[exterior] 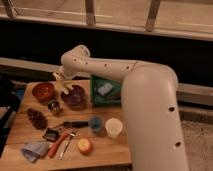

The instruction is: Place banana in red bowl

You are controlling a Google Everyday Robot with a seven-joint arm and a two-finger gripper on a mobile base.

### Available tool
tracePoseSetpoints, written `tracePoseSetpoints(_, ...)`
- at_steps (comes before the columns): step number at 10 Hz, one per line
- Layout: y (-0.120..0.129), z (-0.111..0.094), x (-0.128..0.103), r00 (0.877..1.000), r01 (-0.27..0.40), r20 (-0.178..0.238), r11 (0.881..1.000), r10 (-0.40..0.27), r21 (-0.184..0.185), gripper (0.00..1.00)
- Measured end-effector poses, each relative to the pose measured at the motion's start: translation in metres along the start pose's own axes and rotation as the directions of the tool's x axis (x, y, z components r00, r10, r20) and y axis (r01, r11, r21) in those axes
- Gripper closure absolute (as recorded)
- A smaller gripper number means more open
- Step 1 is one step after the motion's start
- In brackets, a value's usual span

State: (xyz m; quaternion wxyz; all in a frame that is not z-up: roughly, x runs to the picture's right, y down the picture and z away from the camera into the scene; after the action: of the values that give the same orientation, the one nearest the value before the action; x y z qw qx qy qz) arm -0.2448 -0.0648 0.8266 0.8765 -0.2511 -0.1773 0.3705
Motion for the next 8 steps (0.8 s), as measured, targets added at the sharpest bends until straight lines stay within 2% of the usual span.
tracePoseSetpoints(2, 0.013, 0.013, -0.022, 0.999, 0.032, 0.018, 0.998, -0.031, -0.055, 1.0)
tracePoseSetpoints(6, 0.012, 0.016, -0.021, 1.0, 0.028, 0.016, 0.998, -0.027, -0.056, 1.0)
tracePoseSetpoints(8, 0.012, 0.031, -0.014, 1.0, 0.023, 0.019, 0.998, -0.022, -0.06, 1.0)
